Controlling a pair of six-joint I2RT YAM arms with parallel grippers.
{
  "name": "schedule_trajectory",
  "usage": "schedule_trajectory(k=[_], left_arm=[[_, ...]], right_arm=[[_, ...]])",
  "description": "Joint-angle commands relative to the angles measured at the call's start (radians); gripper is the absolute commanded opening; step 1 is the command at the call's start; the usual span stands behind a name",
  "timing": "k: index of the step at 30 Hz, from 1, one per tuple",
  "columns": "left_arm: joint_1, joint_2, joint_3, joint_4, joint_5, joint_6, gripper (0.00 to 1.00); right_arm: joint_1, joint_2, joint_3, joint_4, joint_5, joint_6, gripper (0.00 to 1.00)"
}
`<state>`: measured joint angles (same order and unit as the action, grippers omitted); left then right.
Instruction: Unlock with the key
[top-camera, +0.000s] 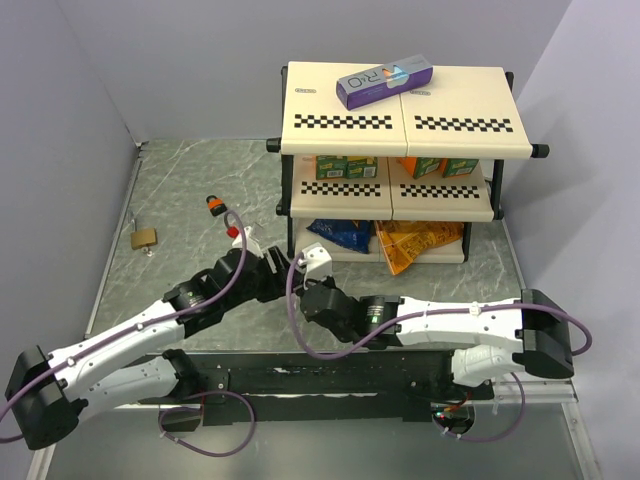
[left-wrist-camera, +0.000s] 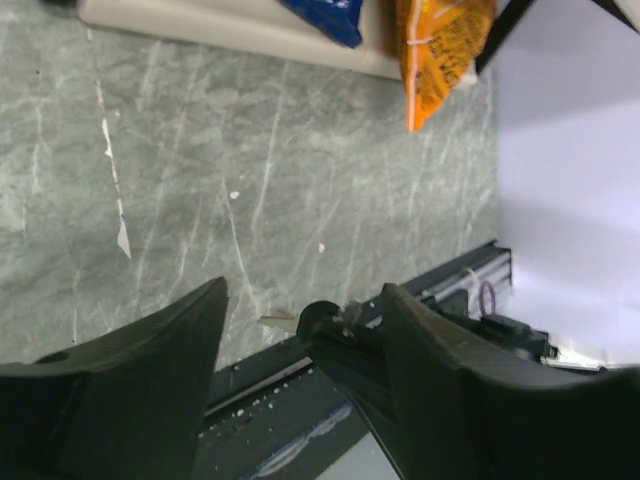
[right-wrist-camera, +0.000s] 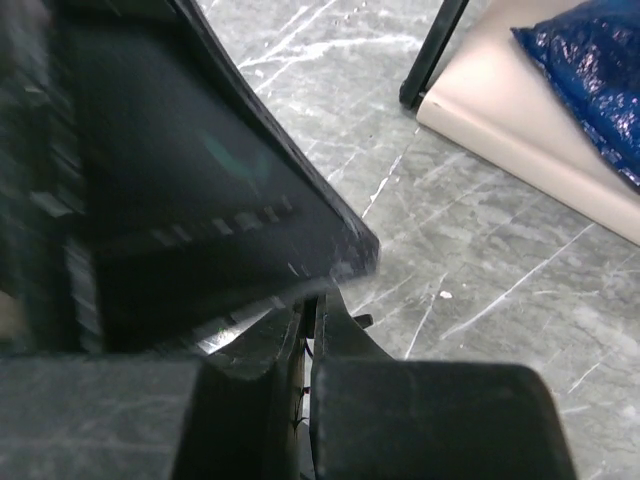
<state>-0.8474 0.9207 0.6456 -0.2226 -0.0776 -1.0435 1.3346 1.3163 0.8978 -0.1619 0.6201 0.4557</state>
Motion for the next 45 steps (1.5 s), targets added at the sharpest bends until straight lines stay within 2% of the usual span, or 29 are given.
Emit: schedule_trajectory(k=[1,7,10,12,13,15,16,17,20,23,24,26,27,30,32,34,36,39,40,43,45], left_arm=[[-0.039,0.024,0.031,0.031,-0.05,-0.015,0.63],[-0.065,0.058,0.04,0.031,-0.057,-0.015,0.43],[-0.071,0.058,0.037,0.039,-0.057,-0.016,0.29],[-0.071,0.06,0.032,0.052,-0.053,-0.019,0.27],[-0.071,0.063,0.028,0.057,-0.051,-0.02,0.2],[-0.073,0.07,0.026,0.063,-0.048,-0.023,0.15],[-0.071,0.075,0.026,0.065,-0.048,-0.029,0.06],[-0.071,0.078,0.025,0.065,-0.048,-0.029,0.02],[-0.071,0.084,0.025,0.077,-0.057,-0.024,0.01],[-0.071,0.09,0.038,0.083,-0.08,-0.003,0.01],[-0.07,0.093,0.043,0.085,-0.096,0.014,0.01],[-0.058,0.102,0.06,0.088,-0.106,0.045,0.01],[-0.042,0.115,0.071,0.082,-0.12,0.052,0.01],[0.008,0.127,0.069,0.091,-0.078,0.083,0.01],[0.031,0.116,0.049,0.158,-0.041,0.114,0.01],[0.067,0.084,0.016,0.243,0.028,0.146,0.01],[0.097,0.038,-0.026,0.297,0.099,0.2,0.01],[0.149,-0.029,-0.076,0.379,0.191,0.258,0.01],[0.169,-0.043,-0.086,0.393,0.278,0.27,0.01],[0.232,-0.08,-0.112,0.439,0.472,0.31,0.01],[0.248,-0.092,-0.112,0.45,0.544,0.347,0.01]], right_arm=[[0.02,0.024,0.07,-0.042,0.085,0.008,0.0],[0.032,0.06,0.101,-0.068,0.118,0.014,0.0],[0.035,0.086,0.116,-0.1,0.136,0.024,0.0],[0.038,0.095,0.125,-0.113,0.144,0.026,0.0],[0.038,0.104,0.127,-0.116,0.144,0.028,0.0],[0.041,0.11,0.131,-0.122,0.144,0.029,0.0],[0.041,0.113,0.131,-0.123,0.142,0.031,0.0],[0.04,0.115,0.13,-0.123,0.136,0.031,0.0],[0.04,0.115,0.122,-0.117,0.121,0.032,0.0],[0.04,0.106,0.104,-0.1,0.089,0.038,0.08],[0.038,0.094,0.096,-0.093,0.08,0.038,0.2],[0.037,0.072,0.061,-0.056,0.043,0.026,0.34],[0.031,0.043,0.046,-0.038,0.024,0.015,0.47],[0.011,-0.03,-0.026,0.048,-0.077,-0.026,0.66],[-0.024,-0.075,-0.088,0.11,-0.141,-0.038,0.73],[-0.058,-0.156,-0.172,0.157,-0.284,-0.048,0.76],[-0.119,-0.246,-0.238,0.289,-0.449,-0.052,0.79],[-0.207,-0.363,-0.35,0.418,-0.597,-0.035,0.8],[-0.224,-0.391,-0.391,0.436,-0.67,-0.031,0.8],[-0.274,-0.471,-0.421,0.458,-0.762,-0.034,0.8],[-0.305,-0.514,-0.43,0.478,-0.804,-0.029,0.8]])
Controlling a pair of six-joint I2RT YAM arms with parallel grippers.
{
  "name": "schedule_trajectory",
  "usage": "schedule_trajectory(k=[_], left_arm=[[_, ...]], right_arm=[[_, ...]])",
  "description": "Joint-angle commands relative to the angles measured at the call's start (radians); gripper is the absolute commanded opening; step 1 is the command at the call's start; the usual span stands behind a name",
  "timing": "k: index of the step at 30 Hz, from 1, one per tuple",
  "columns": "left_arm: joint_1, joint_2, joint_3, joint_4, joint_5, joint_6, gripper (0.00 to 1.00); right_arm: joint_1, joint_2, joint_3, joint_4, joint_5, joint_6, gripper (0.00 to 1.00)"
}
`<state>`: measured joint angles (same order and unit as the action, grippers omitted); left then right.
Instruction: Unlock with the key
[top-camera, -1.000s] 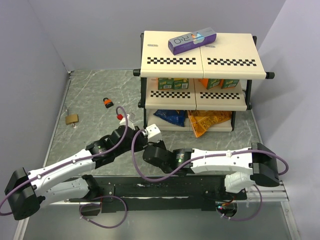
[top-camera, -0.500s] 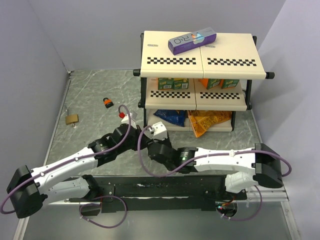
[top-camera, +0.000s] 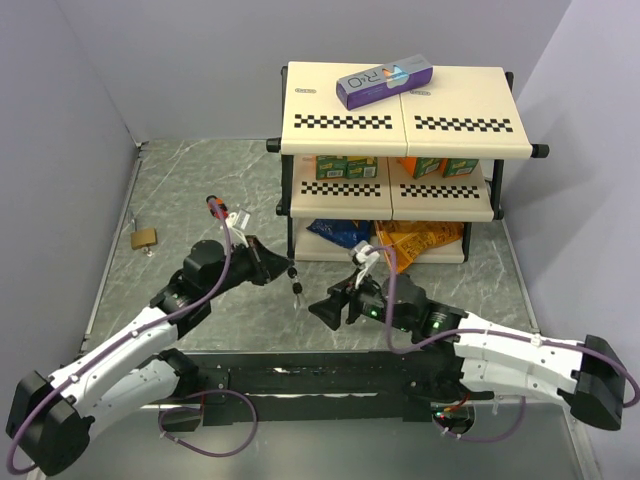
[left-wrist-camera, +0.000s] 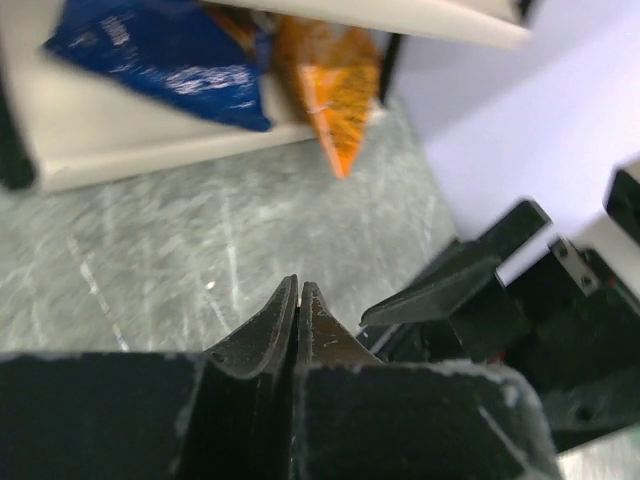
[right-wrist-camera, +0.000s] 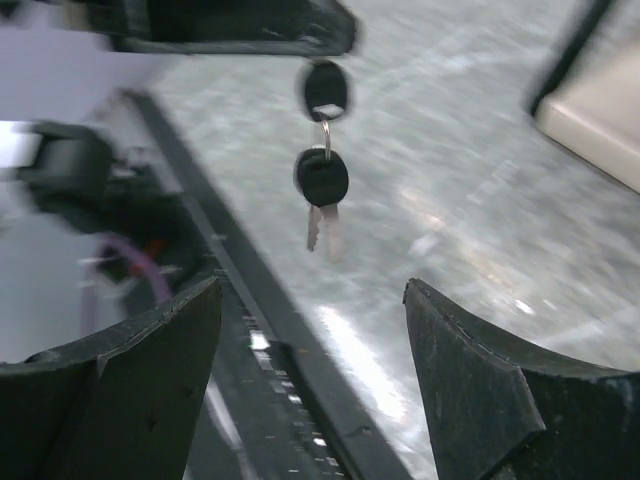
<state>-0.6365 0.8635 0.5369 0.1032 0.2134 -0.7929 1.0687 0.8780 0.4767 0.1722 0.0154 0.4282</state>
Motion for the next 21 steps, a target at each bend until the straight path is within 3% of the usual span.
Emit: schedule_trajectory(k=[1,8,21], left_arm=[[0.038,-0.038,-0.003,0.127,0.318,0.115,0.01],[0.04,-0.035,-0.003,0.194,0.538,0.121,0.01],[0.04,-0.057,-0.028,0.27,0.606,0.089,0.01]], right_arm=[[-0.049,-0.088,-0.016,0.156,-0.218,0.007,0.79],[-0.104,-0.08,-0.004,0.253,-0.377,0.053,0.72],[-0.104,0.039,0.02,0.375,-0.414,0.084,0.63]])
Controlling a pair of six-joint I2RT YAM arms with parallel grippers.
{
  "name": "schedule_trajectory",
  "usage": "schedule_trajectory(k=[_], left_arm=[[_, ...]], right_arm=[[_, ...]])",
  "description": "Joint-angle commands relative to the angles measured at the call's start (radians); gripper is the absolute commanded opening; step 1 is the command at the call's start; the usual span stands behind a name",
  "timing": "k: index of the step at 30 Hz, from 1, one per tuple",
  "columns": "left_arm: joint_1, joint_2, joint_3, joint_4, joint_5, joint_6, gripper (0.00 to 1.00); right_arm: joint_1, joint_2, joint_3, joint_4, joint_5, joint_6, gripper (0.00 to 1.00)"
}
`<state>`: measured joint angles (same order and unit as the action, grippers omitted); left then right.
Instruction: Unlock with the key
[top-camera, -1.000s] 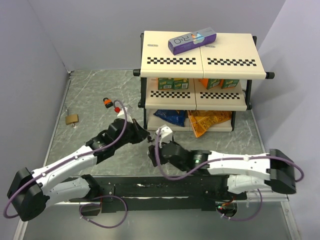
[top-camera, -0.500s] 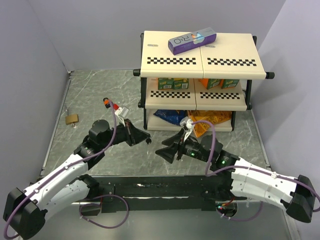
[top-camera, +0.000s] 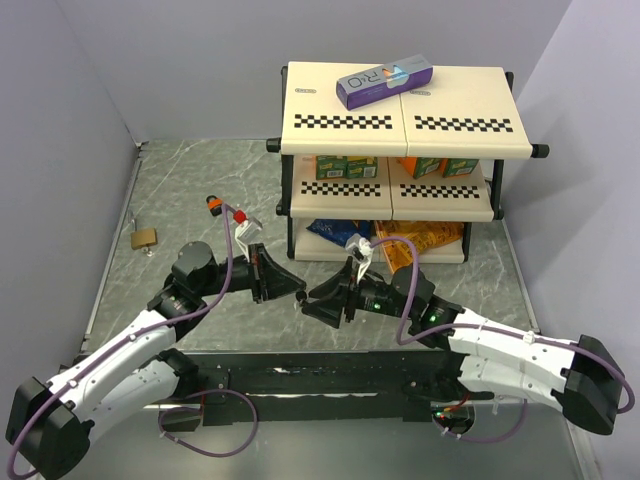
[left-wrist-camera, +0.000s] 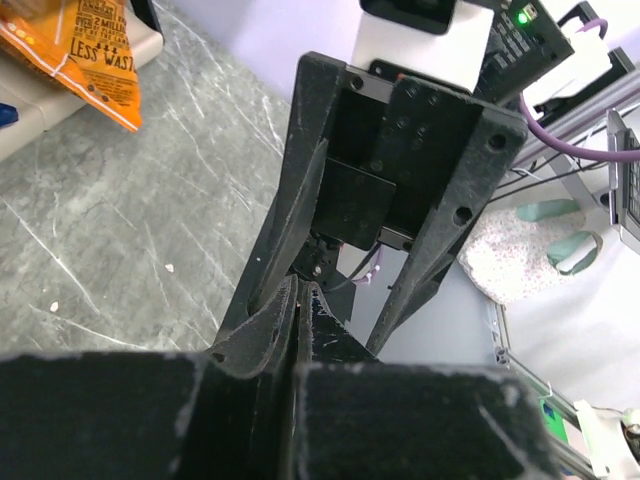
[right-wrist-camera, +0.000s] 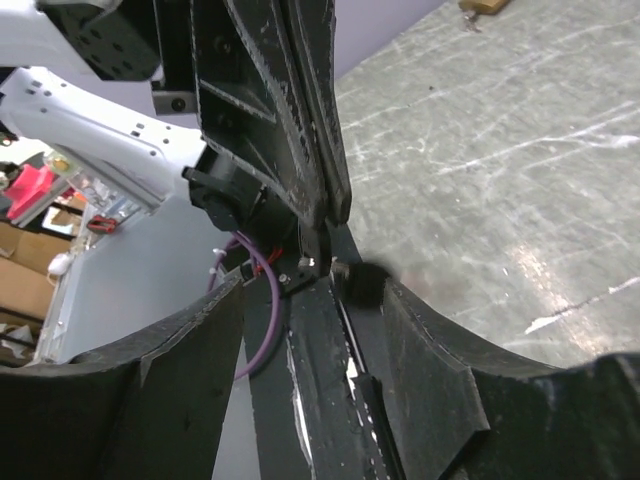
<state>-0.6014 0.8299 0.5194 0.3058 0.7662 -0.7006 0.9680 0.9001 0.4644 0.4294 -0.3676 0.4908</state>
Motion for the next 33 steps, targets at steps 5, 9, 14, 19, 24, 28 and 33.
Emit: schedule_trajectory(k=[5,9,14,19,24,28,33], left_arm=[[0.005,-0.034,-0.012,0.056,0.048,0.001,0.01],[0.005,-0.034,-0.015,0.067,0.051,-0.004,0.01],[0.005,-0.035,-0.015,0.069,0.059,-0.002,0.01],[0.005,-0.04,-0.016,0.069,0.062,0.0,0.01],[0.005,-0.04,-0.019,0.064,0.071,0.003,0.01],[0.005,-0.038,-0.022,0.073,0.076,0.001,0.01],[0.005,-0.035,-0.022,0.078,0.071,-0.002,0.01]], right_arm=[[-0.003,0.039,0.026,0.172,-0.034,0.035,0.6],[-0.005,0.063,0.026,0.206,-0.04,0.049,0.56],[-0.005,0.1,0.025,0.258,-0.054,0.068,0.49],[-0.005,0.123,0.025,0.289,-0.057,0.08,0.38],[-0.005,0.119,0.014,0.301,-0.039,0.083,0.34],[-0.003,0.109,0.013,0.29,-0.028,0.078,0.34],[-0.005,0.109,0.011,0.289,-0.031,0.077,0.27]])
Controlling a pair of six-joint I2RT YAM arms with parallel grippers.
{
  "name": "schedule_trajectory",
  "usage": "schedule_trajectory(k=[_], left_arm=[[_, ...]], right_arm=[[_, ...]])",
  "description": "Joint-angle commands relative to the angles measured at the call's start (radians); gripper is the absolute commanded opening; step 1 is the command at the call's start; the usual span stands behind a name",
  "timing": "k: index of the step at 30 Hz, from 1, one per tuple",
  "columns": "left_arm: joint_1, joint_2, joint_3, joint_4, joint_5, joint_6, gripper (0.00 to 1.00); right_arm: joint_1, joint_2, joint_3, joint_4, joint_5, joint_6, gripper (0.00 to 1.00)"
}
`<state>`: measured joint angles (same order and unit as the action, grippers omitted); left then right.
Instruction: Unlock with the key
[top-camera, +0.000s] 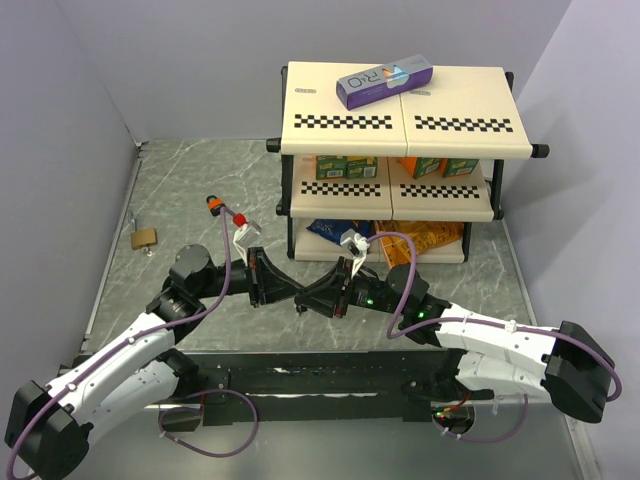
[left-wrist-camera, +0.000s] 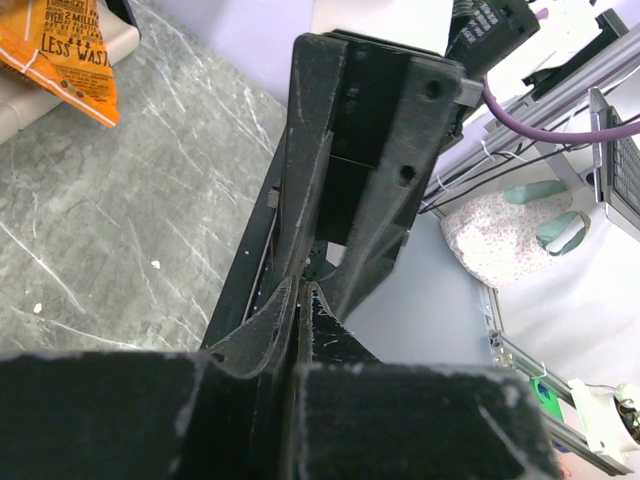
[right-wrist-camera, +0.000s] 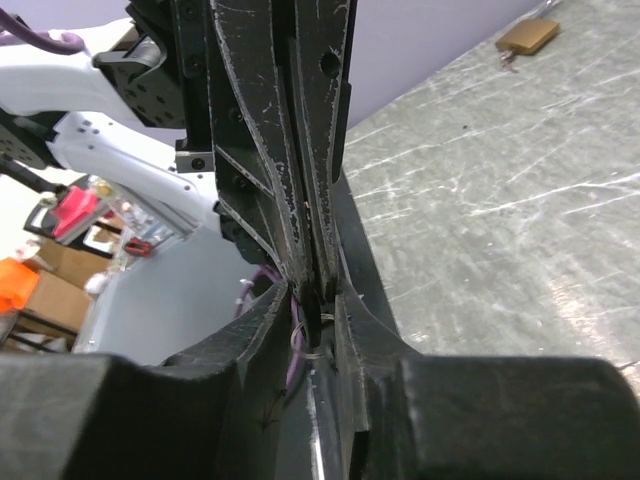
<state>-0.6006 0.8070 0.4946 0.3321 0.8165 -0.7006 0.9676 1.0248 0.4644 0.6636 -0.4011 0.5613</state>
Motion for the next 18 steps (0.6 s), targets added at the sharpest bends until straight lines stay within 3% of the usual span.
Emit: schedule_trajectory(k=[1,18], left_arm=[[0.004,-0.015,0.002,0.051,0.016,-0.002,0.01],[0.004,-0.015,0.001,0.1,-0.008,-0.034,0.01]], right_arm=[[-0.004,-0.012,0.013,0.054,-0.004,0.006,0.25],[-0.003,0.023,0.017,0.065,-0.036,0.014,0.29]])
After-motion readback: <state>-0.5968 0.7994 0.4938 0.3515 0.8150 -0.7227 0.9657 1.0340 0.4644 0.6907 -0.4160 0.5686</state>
